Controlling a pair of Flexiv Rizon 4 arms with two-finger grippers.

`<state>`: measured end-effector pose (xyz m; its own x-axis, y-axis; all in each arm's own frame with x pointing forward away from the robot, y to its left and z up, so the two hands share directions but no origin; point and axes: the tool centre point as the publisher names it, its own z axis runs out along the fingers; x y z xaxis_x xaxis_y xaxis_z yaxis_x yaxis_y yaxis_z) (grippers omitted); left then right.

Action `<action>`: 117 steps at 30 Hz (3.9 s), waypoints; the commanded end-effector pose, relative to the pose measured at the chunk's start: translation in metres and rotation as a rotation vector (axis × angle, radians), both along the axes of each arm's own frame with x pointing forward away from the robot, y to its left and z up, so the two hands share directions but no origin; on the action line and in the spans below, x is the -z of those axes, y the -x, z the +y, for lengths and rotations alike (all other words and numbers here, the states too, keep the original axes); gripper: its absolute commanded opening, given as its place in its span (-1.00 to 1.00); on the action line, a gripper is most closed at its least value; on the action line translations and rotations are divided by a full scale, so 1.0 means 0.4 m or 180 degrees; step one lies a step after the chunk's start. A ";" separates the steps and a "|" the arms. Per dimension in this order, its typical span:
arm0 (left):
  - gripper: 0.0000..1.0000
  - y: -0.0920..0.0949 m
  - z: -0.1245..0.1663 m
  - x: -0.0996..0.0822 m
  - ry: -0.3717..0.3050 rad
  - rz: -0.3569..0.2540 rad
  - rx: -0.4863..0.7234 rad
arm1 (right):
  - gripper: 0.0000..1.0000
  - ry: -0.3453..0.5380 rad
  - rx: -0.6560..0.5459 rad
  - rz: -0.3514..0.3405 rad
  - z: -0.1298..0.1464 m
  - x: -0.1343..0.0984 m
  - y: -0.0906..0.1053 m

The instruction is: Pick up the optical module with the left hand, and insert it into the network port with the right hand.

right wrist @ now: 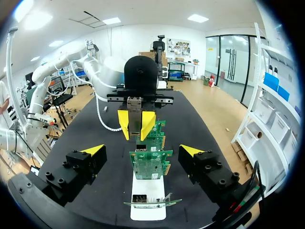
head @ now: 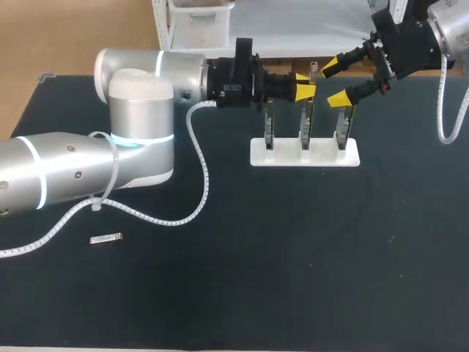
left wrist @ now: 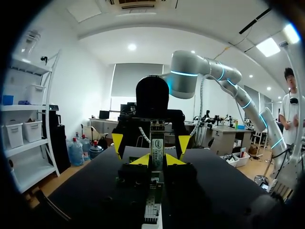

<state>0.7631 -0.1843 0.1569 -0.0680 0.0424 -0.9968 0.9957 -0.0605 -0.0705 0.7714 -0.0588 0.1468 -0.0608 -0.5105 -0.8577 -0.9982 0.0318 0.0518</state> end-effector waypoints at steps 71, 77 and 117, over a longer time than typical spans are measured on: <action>-1.00 -0.011 -0.007 0.004 -0.0013 0.0026 0.0010 | 1.00 -0.0070 0.0096 0.0109 0.080 -0.107 -0.009; -1.00 -0.011 -0.007 0.004 -0.0013 0.0026 0.0010 | 1.00 -0.0054 0.0087 0.0110 0.080 -0.106 -0.006; 1.00 -0.011 -0.007 0.004 -0.0013 0.0026 0.0010 | -1.00 0.0004 0.0074 0.0114 0.077 -0.095 -0.002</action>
